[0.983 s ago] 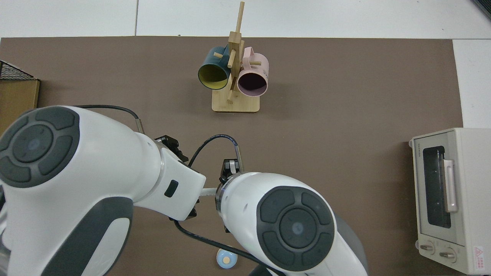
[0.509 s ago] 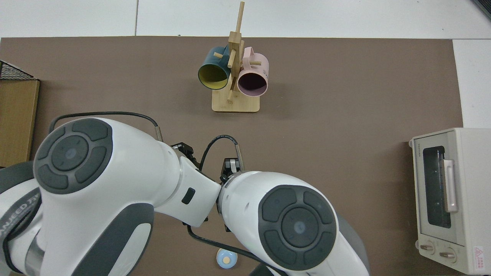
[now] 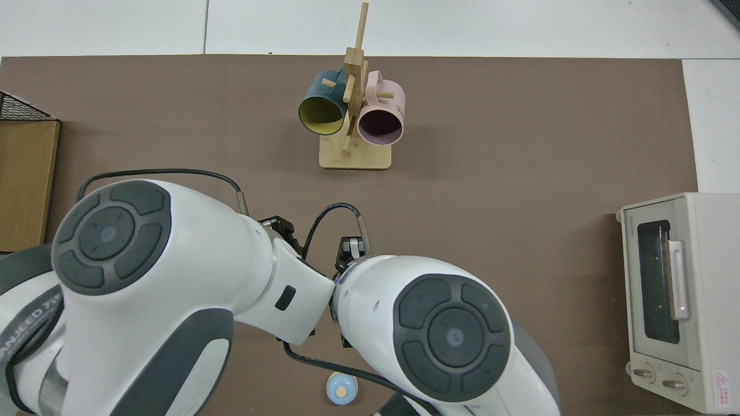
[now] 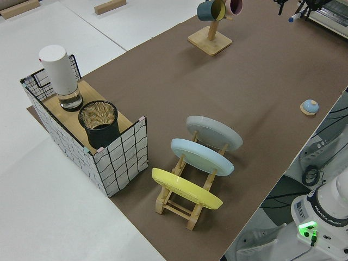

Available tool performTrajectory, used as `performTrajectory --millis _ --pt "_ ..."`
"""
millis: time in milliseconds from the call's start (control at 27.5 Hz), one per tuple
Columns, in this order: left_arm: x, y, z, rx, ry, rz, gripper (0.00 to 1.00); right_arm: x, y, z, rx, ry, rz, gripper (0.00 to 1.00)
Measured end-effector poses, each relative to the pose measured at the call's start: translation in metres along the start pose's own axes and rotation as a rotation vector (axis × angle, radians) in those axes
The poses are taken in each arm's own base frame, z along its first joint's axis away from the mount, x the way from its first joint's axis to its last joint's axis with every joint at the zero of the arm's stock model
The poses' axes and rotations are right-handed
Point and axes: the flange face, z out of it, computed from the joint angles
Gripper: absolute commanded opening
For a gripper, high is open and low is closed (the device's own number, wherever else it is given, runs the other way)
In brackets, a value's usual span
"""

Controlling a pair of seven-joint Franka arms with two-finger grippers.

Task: Put markers into pen holder
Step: 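Grasp the marker with the left gripper while the right gripper holds it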

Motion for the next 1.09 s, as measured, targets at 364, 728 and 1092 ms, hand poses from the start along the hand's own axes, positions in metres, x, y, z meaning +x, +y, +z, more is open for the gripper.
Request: performTrajectory --millis 364,728,1092 --pt "0.0024 -0.0004 0.0003 0.013 0.012 0.004 0.76 0.0016 -0.0005 -0.0007 -0.002 0.003 0.003 0.00" --pt "0.0054 -0.0019 -0.0006 0.035 0.030 0.012 0.32 0.0031 -0.0016 -0.0016 0.000 0.002 0.006 0.00" --pt "0.0074 0.0048 -0.0022 0.025 0.044 0.044 0.00 0.0071 -0.0068 -0.0015 0.011 0.003 0.003 0.00"
